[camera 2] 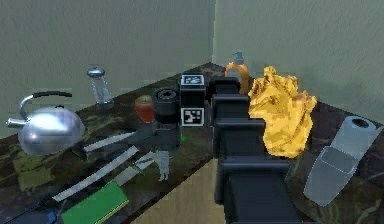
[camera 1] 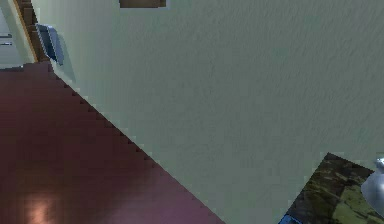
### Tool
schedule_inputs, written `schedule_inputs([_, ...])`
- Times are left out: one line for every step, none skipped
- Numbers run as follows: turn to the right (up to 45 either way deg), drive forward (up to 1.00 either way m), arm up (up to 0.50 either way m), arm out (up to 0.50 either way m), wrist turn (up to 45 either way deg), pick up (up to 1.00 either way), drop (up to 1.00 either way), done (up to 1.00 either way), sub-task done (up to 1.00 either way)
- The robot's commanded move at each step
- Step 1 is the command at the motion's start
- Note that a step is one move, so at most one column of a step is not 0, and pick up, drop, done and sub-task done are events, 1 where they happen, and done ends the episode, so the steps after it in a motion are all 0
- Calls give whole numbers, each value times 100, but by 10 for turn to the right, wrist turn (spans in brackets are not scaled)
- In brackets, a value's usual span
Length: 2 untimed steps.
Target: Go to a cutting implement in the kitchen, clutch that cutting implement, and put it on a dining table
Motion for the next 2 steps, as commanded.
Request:
schedule_inputs([0,0,0,0,240,0,0,0,0])
schedule_inputs([0,0,-16,0,0,0,0,0,0])
